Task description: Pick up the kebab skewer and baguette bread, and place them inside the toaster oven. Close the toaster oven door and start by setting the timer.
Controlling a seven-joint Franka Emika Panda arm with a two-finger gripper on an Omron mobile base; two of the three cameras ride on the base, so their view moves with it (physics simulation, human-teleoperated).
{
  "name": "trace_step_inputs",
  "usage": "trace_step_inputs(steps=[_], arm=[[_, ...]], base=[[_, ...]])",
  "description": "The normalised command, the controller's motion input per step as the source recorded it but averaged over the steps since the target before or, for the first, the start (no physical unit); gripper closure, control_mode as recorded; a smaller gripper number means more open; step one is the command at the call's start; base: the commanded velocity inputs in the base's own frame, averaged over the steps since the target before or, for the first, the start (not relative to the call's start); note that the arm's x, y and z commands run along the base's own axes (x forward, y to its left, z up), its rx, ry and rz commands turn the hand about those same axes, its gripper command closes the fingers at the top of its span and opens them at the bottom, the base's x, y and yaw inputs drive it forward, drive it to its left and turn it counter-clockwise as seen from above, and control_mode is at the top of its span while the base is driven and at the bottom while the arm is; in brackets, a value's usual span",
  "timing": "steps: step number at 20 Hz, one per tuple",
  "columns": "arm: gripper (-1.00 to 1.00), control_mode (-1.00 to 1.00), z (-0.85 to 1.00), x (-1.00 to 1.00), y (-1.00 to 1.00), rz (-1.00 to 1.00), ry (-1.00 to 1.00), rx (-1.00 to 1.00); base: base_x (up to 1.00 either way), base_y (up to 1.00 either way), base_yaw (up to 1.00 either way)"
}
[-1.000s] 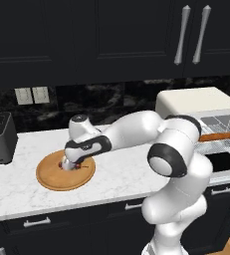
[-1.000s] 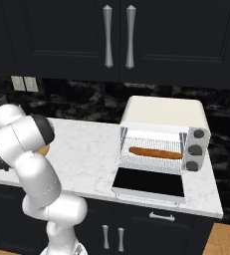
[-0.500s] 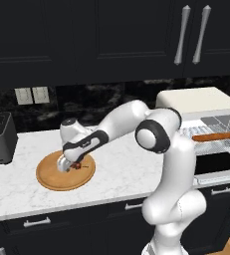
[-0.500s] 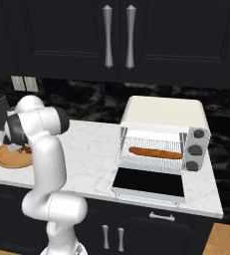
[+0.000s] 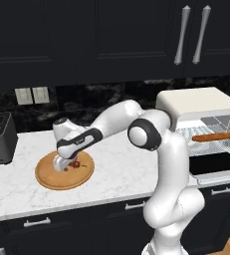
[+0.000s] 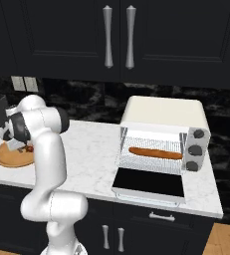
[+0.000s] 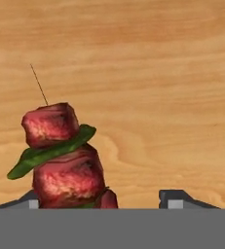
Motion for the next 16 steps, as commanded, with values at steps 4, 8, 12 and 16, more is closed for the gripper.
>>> trace_step_inputs(steps=[4, 8, 12, 16], arm=[[1.00, -1.00, -0.23, -0.13, -0.32, 0.00, -0.01, 0.10], [1.00, -1.00, -0.05, -0.21, -0.47, -0.04, -0.07, 0.18], [1.00, -1.00, 0.19, -0.24, -0.29, -0.18, -0.15, 0.23], [1.00, -1.00, 0.59, -0.61, -0.08, -0.38, -0.08, 0.27]], base=[[0.00, 0.00, 0.00], [0.00, 0.00, 0.00], [0.00, 0.00, 0.00], [0.00, 0.00, 0.00]])
